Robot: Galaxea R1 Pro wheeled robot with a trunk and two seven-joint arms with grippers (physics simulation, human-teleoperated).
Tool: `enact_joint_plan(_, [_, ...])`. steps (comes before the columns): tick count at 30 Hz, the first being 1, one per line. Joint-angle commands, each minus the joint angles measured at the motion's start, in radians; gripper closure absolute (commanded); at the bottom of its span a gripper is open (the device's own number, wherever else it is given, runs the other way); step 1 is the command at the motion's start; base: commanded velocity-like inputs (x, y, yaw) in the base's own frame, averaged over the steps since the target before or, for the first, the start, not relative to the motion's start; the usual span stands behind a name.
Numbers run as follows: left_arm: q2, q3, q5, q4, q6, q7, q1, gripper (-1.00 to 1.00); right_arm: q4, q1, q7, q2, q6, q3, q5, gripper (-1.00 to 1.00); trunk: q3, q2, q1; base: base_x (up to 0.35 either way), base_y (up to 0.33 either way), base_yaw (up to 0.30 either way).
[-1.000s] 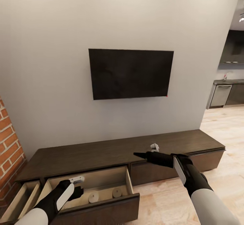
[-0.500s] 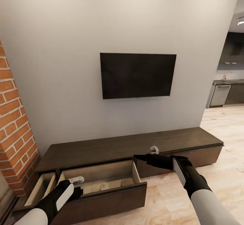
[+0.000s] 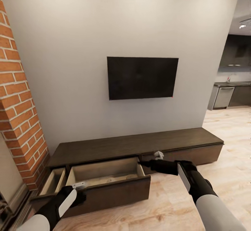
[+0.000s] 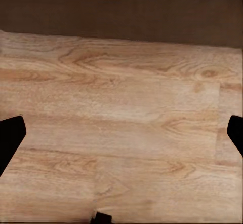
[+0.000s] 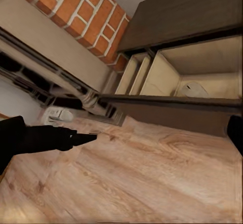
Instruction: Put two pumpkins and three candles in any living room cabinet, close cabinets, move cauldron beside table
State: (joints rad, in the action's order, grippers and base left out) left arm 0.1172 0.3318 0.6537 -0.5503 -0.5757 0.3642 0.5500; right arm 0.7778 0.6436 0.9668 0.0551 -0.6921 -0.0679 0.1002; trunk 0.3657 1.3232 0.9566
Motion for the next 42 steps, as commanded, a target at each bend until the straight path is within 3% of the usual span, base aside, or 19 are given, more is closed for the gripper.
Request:
enact_joint_plan(1, [0.001, 0.008, 0.01, -0.002, -0.001, 0.009, 0.001, -1.0, 0.0, 0.001, -0.005, 0.0, -0.007, 0.0, 0.006, -1.0, 0.001, 0.001, -0.001, -0.339, 0.0, 0.0])
enact_joint_plan(12, [-0.006, 0.011, 0.007, 0.002, 0.004, 0.011, -0.001, -1.0, -0.05, 0.001, -0.093, -0.005, 0.021, 0.0, 0.004, -1.0, 0.036, 0.078, 0.042, -0.191, 0.0, 0.143])
enact_joint_plan(20, [-0.008, 0.013, -0.001, 0.041, 0.008, 0.01, -0.001, -1.0, -0.09, 0.001, -0.114, -0.007, 0.029, 0.002, 0.002, -1.0, 0.061, 0.134, 0.072, -0.011, 0.0, 0.268])
enact_joint_plan(25, [-0.023, 0.015, -0.003, 0.052, 0.04, 0.01, -0.001, -1.0, -0.196, 0.001, -0.146, -0.007, 0.156, 0.003, 0.002, -1.0, 0.076, 0.169, 0.091, 0.0, 0.0, 0.159])
enact_joint_plan(28, [-0.042, 0.05, -0.018, 0.088, 0.072, 0.01, -0.001, -1.0, -0.286, 0.001, -0.183, -0.007, 0.233, 0.003, 0.003, -1.0, 0.086, 0.19, 0.103, 0.0, 0.0, 0.025])
enact_joint_plan(32, [-0.048, 0.094, -0.023, 0.099, 0.109, 0.009, -0.001, -1.0, -0.318, 0.001, -0.197, -0.004, 0.27, 0.001, 0.004, -1.0, 0.098, 0.218, 0.118, 0.0, 0.0, 0.006])
enact_joint_plan(42, [-0.045, 0.104, -0.026, 0.1, 0.124, 0.009, -0.001, -1.0, -0.326, 0.001, -0.201, -0.002, 0.286, 0.003, 0.003, -1.0, 0.119, 0.288, 0.157, 0.0, 0.0, -0.079])
